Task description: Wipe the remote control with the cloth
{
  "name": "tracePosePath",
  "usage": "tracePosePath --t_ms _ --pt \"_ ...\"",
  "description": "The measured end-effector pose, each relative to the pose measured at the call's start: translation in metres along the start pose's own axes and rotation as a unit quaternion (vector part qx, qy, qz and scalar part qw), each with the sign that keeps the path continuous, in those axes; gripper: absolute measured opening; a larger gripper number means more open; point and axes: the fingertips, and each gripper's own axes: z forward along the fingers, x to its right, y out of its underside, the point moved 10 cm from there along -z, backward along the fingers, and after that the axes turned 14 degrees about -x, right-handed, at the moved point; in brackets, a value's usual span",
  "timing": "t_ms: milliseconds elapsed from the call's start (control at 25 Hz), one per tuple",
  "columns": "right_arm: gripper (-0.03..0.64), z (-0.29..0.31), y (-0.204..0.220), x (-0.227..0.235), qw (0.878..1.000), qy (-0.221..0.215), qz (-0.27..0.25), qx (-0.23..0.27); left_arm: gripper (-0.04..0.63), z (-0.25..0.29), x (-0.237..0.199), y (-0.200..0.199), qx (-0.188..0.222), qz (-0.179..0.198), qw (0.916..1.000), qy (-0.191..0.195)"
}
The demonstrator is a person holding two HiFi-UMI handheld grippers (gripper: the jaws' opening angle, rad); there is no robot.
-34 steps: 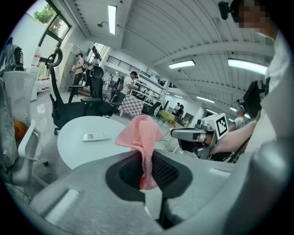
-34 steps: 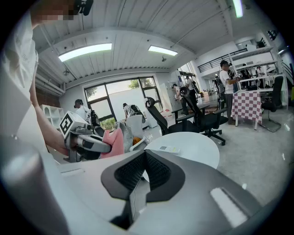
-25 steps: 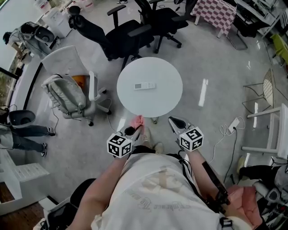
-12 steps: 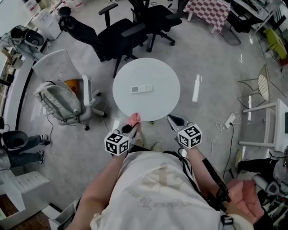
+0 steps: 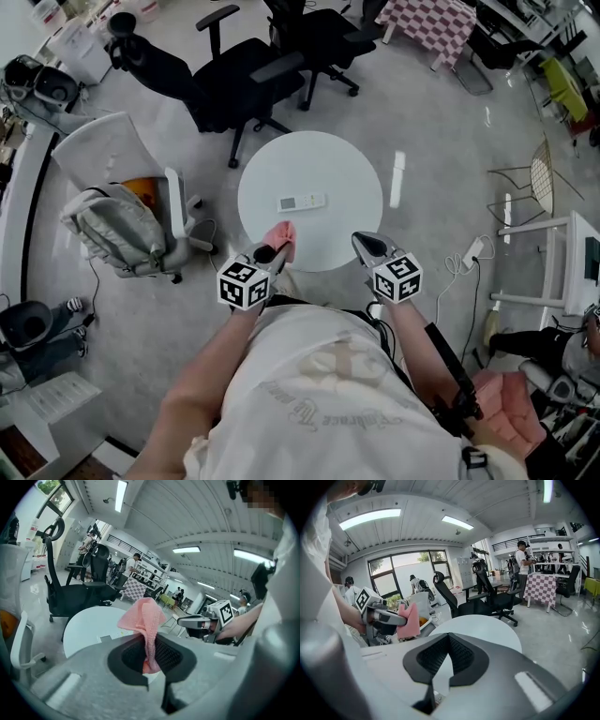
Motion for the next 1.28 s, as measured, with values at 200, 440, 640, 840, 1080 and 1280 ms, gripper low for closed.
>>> tracePosePath --t_ms 200,440,640,840,1080,1280 --pt "0.008 0.021 -0.015 -0.006 1.000 0.009 -0.002 -0.007 0.021 -0.004 -0.031 -0.007 -0.007 -0.006 0.9999 0.008" --pt "0.008 0.035 -0.015 -0.003 0.999 0.013 0.005 -0.030 0.022 -0.005 -0.051 -0.012 -0.013 -0.016 0.9997 0.010" --pt "0.008 0.047 -0.016 0.012 0.999 0.014 0.000 -0.050 0.021 0.002 -0.060 -0.013 -0.029 -0.026 0.9991 0.015" --pt "0.008 0.062 -0.010 0.033 0.997 -0.003 -0.010 -0.080 0.021 0.019 -0.059 -0.021 -0.047 -0.034 0.9983 0.008" --pt "0.008 0.096 -0.015 0.066 0.991 -0.035 -0.048 -0.123 0.021 0.050 -0.059 -0.042 -0.052 -0.051 0.9973 -0.005" --pt "0.008 0.118 -0.029 0.091 0.981 -0.065 -0.102 -0.153 0.021 0.079 -0.058 -0.060 -0.059 -0.064 0.9961 -0.016"
